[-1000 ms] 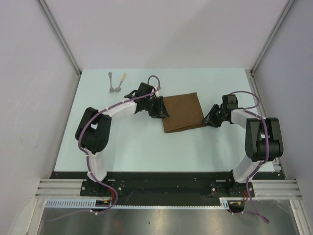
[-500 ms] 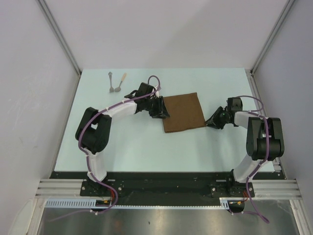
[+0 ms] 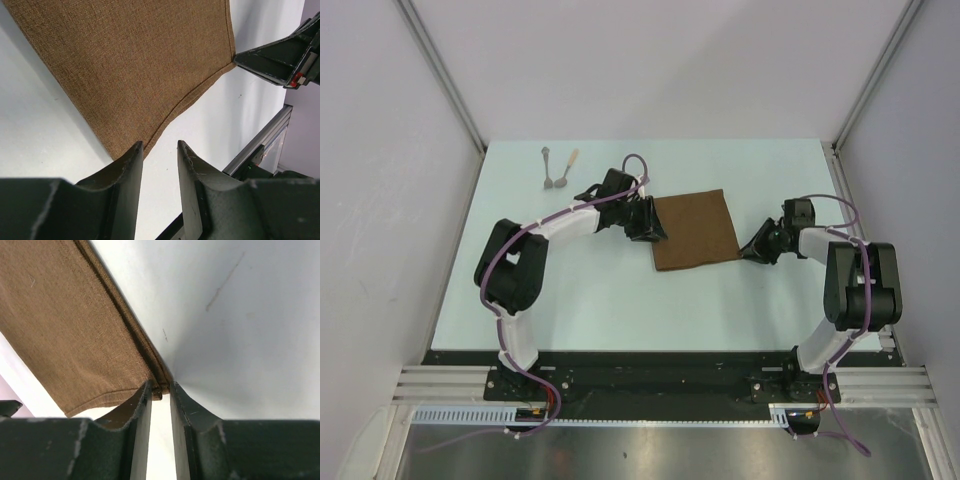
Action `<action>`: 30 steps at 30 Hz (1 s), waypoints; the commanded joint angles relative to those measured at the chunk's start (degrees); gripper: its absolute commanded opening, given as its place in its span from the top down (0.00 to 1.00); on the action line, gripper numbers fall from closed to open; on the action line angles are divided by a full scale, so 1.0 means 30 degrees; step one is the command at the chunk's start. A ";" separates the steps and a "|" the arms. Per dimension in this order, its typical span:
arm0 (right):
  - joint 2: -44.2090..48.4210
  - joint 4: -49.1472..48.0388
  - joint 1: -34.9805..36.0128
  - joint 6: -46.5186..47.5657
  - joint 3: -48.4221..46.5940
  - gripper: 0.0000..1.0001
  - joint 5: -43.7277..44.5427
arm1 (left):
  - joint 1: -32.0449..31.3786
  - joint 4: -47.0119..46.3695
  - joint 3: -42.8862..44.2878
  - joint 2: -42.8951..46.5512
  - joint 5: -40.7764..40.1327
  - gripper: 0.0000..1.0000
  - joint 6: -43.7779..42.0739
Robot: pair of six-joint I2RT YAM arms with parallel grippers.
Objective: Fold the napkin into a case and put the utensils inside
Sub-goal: Pick up the top corner of the square-folded napkin from the center of the board.
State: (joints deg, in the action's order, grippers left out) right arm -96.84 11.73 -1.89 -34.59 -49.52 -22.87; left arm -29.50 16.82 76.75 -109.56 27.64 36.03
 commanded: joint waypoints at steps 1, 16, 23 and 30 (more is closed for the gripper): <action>0.0668 0.0486 0.0308 0.0455 -0.0516 0.75 0.0242 | -0.0071 -0.0714 0.0520 0.0367 0.0192 0.62 0.0207; 0.0784 0.1218 0.0571 0.0778 -0.1102 0.75 0.0476 | -0.0100 -0.0684 0.0403 0.0426 0.0192 0.62 0.0177; 0.0669 0.0956 0.1036 0.0573 -0.1043 0.77 0.0243 | -0.0071 -0.0772 0.0286 0.0455 0.0279 0.62 0.0206; 0.0462 0.1071 0.1187 0.0689 -0.1248 0.78 0.0416 | -0.0070 -0.0743 0.0286 0.0455 0.0250 0.62 0.0148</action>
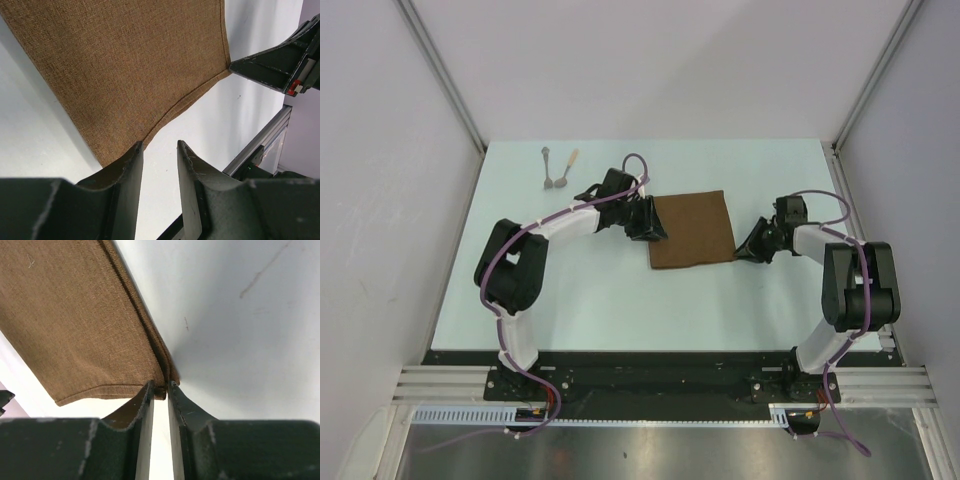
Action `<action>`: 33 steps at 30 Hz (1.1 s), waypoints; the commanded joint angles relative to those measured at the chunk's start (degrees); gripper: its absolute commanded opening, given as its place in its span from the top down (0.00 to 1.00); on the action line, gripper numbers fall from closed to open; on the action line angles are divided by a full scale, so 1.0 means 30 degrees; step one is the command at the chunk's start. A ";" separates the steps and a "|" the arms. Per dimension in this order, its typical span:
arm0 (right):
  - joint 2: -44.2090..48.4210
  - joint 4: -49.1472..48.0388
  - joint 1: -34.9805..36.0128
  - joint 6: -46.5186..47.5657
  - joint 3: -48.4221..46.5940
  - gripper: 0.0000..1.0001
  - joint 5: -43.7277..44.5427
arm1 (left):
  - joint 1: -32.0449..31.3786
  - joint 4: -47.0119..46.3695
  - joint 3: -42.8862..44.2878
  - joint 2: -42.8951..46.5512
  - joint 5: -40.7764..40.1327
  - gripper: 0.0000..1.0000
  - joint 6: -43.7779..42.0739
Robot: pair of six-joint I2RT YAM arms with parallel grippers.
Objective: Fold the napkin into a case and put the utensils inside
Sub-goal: Pick up the top corner of the square-folded napkin from the center of the board.
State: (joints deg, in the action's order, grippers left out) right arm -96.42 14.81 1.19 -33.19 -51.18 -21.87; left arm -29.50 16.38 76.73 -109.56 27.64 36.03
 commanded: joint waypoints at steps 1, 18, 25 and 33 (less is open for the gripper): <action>0.0324 0.0189 0.0160 0.0281 -0.0811 0.79 0.0140 | -0.0070 -0.0597 0.0293 0.0426 0.0250 0.62 0.0119; 0.0384 0.1215 0.0949 0.0897 -0.2359 1.00 0.0462 | 0.0047 -0.0685 0.0526 0.0250 0.0104 0.62 0.0235; -0.0700 0.2299 0.1332 0.1893 -0.3915 0.92 0.1459 | 0.0135 -0.0685 0.0937 -0.0043 0.0132 0.62 0.0265; -0.0673 0.2241 0.1390 0.1776 -0.3830 1.00 0.0990 | 0.0164 -0.0656 0.0791 0.0103 0.0162 0.62 0.0206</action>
State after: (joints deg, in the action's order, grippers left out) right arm -98.70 20.53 5.39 -28.47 -61.52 -19.07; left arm -29.34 15.53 77.17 -109.56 27.62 36.05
